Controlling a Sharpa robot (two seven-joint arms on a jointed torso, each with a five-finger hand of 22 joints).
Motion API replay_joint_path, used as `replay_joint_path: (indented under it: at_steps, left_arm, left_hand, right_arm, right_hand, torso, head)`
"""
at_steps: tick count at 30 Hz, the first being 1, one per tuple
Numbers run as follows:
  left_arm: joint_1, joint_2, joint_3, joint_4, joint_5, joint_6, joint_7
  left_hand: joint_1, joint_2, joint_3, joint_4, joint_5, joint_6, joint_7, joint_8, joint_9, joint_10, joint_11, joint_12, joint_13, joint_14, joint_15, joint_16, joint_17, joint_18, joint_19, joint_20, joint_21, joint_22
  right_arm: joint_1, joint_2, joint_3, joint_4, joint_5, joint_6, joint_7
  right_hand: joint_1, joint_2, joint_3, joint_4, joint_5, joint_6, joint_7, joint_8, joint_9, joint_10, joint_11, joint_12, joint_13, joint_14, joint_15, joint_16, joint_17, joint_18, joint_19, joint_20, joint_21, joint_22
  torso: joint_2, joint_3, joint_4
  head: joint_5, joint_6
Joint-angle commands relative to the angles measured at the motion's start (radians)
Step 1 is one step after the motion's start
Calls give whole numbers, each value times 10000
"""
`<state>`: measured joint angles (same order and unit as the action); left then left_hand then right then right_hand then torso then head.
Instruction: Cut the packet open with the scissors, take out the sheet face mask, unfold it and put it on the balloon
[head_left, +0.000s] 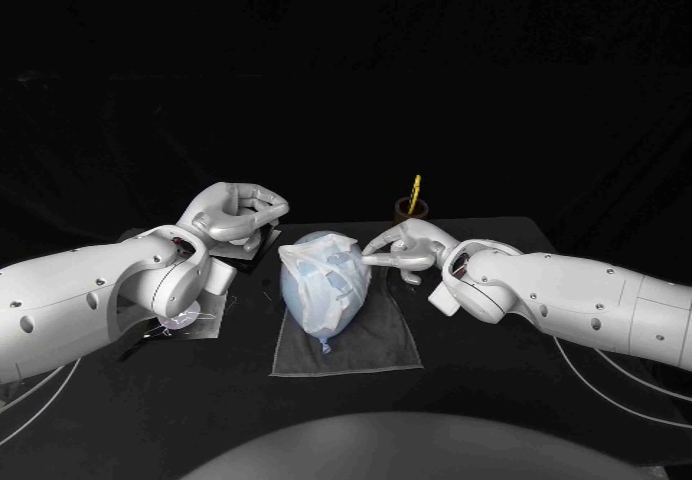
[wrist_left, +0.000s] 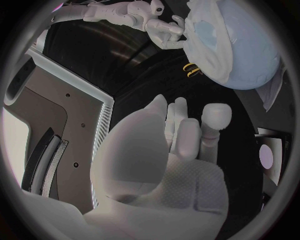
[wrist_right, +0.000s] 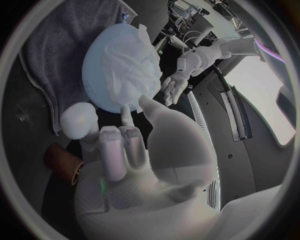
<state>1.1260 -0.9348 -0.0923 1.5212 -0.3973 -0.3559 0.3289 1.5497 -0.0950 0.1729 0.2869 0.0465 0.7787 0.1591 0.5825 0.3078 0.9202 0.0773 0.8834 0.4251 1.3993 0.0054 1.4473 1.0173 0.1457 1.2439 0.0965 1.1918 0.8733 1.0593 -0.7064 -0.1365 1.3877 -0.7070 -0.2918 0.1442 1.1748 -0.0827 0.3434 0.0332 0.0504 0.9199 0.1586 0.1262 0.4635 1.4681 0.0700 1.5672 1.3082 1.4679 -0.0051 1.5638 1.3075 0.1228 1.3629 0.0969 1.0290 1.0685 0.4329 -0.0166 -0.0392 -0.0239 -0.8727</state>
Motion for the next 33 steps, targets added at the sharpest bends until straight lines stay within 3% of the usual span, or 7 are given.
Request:
replay_joint_path:
  at_steps: [1, 10, 16, 21, 25, 33]
  left_arm:
    - [-7, 11, 13, 17, 127, 162, 192]
    - [-7, 28, 13, 22, 129, 205, 164]
    - [-7, 35, 13, 22, 129, 222, 144]
    - [-7, 37, 13, 33, 129, 240, 136]
    - [-7, 37, 13, 34, 129, 239, 128]
    - [-7, 50, 13, 28, 129, 228, 122]
  left_hand:
    - [-62, 14, 46, -4, 19, 31, -9, -45, -18, -82, 3, 72, 17, 54, 3, 72, 33, -198, 92, 2, 77, 18]
    - [-66, 12, 47, -2, 19, 28, -6, -46, -20, -88, 5, 78, 22, 62, 3, 80, 61, -197, 91, 2, 79, 18]
    - [-63, 12, 53, -4, 19, 26, -4, -47, -24, -96, 6, 85, 28, 70, 5, 88, 86, -198, 93, 2, 86, 26]
    - [-63, 12, 53, -4, 19, 26, -4, -47, -24, -96, 6, 85, 28, 70, 5, 88, 86, -198, 93, 2, 86, 26]
    - [-62, 12, 55, -4, 19, 26, -4, -47, -24, -97, 6, 87, 29, 71, 5, 89, 91, -199, 94, 2, 88, 29]
    - [-54, 11, 66, -9, 19, 23, -2, -48, -29, -107, 8, 100, 39, 82, 6, 101, 127, -202, 101, 3, 104, 49]
  right_arm:
    - [-4, 43, 9, -37, -200, 134, 61]
    - [-16, 76, 9, -51, -730, 30, -41]
    - [-68, 84, 9, -56, -1439, -373, -244]
    - [-127, 115, 9, -67, -1902, -821, -398]
    - [-160, 127, 10, -50, -2146, -1109, -443]
    - [-188, 125, 11, 31, -2375, -1748, -344]
  right_hand:
    - [26, 97, -60, -7, -24, 49, 0, 23, 16, 1027, 49, 36, 2626, 1028, 68, 70, 2633, -44, 35, 15, 51, 30]
    - [370, 92, -33, -225, -22, 182, -39, 104, 64, 1027, 17, 36, 2626, 1028, 45, 70, 2633, -37, -11, 7, 108, 99]
    - [685, 111, 60, -471, -21, 416, -131, 255, 132, 1027, -59, 36, 2626, 1028, -11, 70, 2633, -38, -28, -26, 188, 187]
    - [1091, 272, 320, -805, -20, 797, -302, 532, 252, 1027, -206, 36, 2626, 1028, -129, 70, 2633, -31, -48, -111, 232, 244]
    - [1097, 265, 365, -939, -20, 1076, -436, 794, 375, 1027, -320, 36, 2626, 1028, -224, 70, 2633, -35, -59, -193, 270, 293]
    - [1035, 517, 517, -1005, -20, 1441, -737, 1242, 601, 1027, -579, 36, 2626, 1028, -438, 70, 2633, -37, -64, -373, 313, 362]
  torso:
    - [4, 4, 10]
    - [-2, 3, 2]
    - [2, 10, -3]
    - [10, 12, 3]
    - [7, 8, -3]
    - [-1, 5, 0]
  head:
    - [8, 1]
    - [3, 1]
    - [1, 1]
    - [-13, 1]
    - [-23, 1]
    - [-43, 1]
